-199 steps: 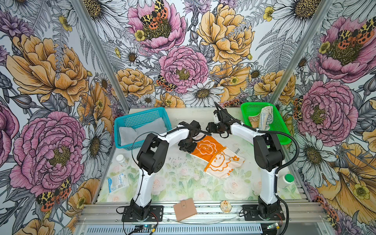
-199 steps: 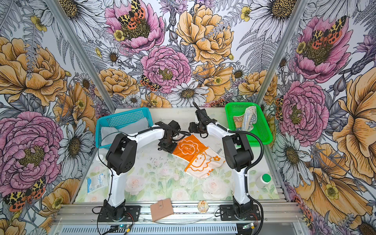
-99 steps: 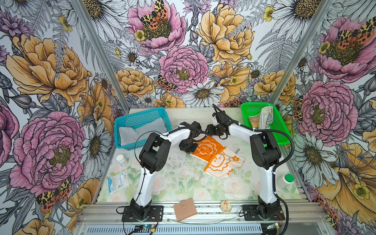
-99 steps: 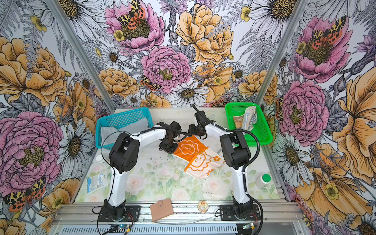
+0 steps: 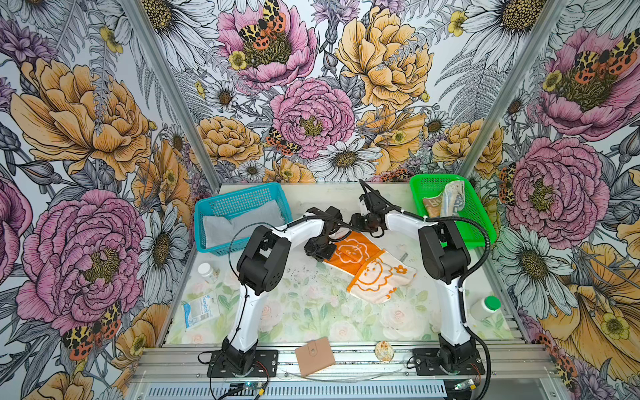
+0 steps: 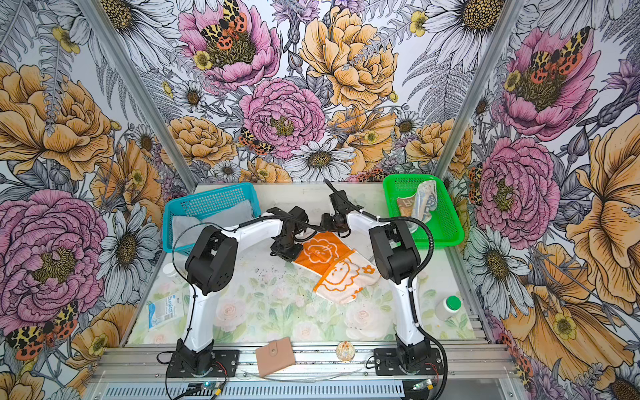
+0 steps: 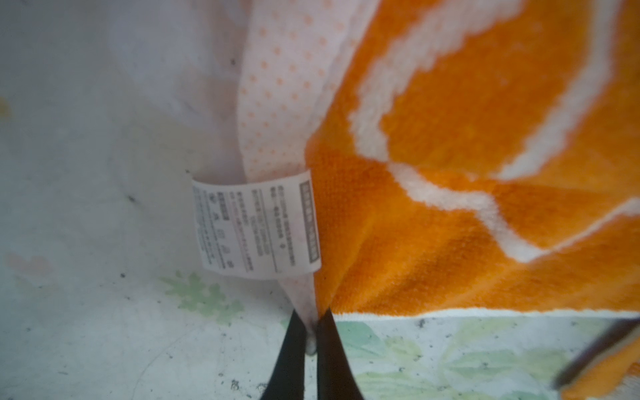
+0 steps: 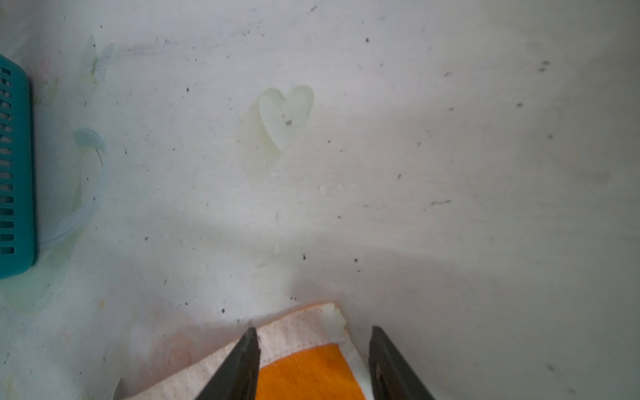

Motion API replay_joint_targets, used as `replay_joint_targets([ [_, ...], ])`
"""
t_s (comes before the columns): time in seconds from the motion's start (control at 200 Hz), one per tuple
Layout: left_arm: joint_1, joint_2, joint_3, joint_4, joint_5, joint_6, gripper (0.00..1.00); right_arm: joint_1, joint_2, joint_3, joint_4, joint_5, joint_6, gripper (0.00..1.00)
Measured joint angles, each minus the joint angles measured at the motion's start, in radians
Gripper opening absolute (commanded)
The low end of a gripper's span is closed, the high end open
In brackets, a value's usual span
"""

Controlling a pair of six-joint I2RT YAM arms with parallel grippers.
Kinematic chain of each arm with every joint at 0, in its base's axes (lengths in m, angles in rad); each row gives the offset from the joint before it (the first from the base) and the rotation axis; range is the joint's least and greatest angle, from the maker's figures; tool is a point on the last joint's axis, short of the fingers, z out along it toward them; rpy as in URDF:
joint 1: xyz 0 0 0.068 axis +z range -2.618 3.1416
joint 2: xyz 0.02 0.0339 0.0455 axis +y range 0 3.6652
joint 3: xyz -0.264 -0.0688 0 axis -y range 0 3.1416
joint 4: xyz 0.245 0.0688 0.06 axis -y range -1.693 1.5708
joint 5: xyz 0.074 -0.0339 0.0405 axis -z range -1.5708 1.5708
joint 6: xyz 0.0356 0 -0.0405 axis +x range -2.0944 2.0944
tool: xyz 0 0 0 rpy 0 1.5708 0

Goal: Fold and stack the towels
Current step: 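Grasp the orange towel's corners with both grippers near the tag, then lift the orange towel with both grippers and spread it flat on the table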

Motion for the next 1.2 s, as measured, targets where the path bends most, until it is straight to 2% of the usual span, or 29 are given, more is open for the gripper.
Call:
replay_joint_targets([
  [0.105, 0.000, 0.000, 0.002, 0.000, 0.000, 0.000, 0.00, 0.000, 0.012, 0.007, 0.007, -0.002, 0.002, 0.24],
  [0.28, 0.004, 0.000, 0.005, -0.004, 0.000, 0.000, 0.00, 0.004, 0.015, 0.007, 0.007, -0.002, 0.011, 0.14],
  [0.37, 0.008, 0.000, 0.005, -0.004, 0.000, 0.000, 0.00, 0.006, 0.015, 0.002, 0.007, -0.002, 0.009, 0.00],
  [0.796, 0.022, -0.001, 0.016, -0.006, 0.000, 0.000, 0.00, 0.007, -0.023, -0.034, 0.005, -0.010, -0.010, 0.00],
  [1.201, 0.077, -0.122, 0.040, 0.000, -0.006, 0.001, 0.00, 0.006, -0.359, -0.051, -0.010, -0.035, -0.071, 0.00],
])
